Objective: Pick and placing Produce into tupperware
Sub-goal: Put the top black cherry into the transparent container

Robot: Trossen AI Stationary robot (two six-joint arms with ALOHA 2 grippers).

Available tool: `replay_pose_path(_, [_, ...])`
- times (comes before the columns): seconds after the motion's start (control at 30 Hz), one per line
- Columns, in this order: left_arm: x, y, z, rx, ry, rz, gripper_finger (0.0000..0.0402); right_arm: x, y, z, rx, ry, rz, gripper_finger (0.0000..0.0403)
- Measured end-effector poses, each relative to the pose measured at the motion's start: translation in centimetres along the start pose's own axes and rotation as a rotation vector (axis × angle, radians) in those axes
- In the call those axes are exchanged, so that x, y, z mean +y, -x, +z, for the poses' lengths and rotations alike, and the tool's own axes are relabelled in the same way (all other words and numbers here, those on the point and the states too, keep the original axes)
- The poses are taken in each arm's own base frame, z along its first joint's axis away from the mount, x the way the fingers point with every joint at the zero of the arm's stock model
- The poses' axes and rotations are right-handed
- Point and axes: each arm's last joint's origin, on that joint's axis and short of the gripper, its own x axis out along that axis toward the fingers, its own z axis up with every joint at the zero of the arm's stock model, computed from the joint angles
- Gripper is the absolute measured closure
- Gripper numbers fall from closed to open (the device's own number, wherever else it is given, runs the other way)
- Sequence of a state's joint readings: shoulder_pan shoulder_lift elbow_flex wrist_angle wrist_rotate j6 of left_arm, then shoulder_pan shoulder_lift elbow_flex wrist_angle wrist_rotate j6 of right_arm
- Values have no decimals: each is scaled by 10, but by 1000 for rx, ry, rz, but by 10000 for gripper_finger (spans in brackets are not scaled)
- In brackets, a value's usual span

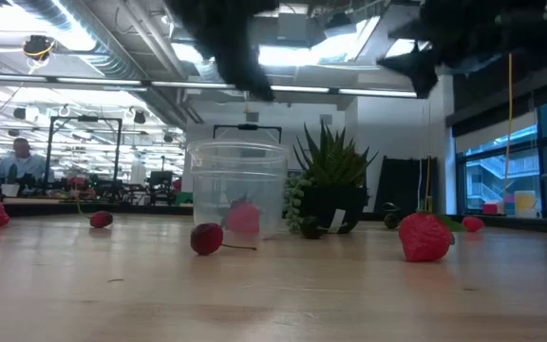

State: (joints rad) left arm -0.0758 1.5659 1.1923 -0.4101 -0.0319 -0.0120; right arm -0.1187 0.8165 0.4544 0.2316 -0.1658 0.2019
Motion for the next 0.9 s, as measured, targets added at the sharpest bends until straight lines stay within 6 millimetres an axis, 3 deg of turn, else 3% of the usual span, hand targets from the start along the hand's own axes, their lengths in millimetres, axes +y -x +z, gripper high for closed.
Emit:
replay_pose_path(0.17, [14,37,9,-194,39,-41,246,19,-1,16,-5,65,-43,147])
replay_pose_path(0.27, [19,49,-1,-346,83,-136,246,31,-2,18,29,113,-93,146])
replay_pose_path(0.37, [22,57,-23,-449,126,-127,246,42,-3,16,58,142,-151,146])
replay_pose_path(0.63, [20,65,-86,-602,198,-12,246,64,-28,-15,186,133,-217,146])
replay_pose_path(0.9, [15,66,-114,-604,261,-18,246,81,-65,-56,274,120,-190,146])
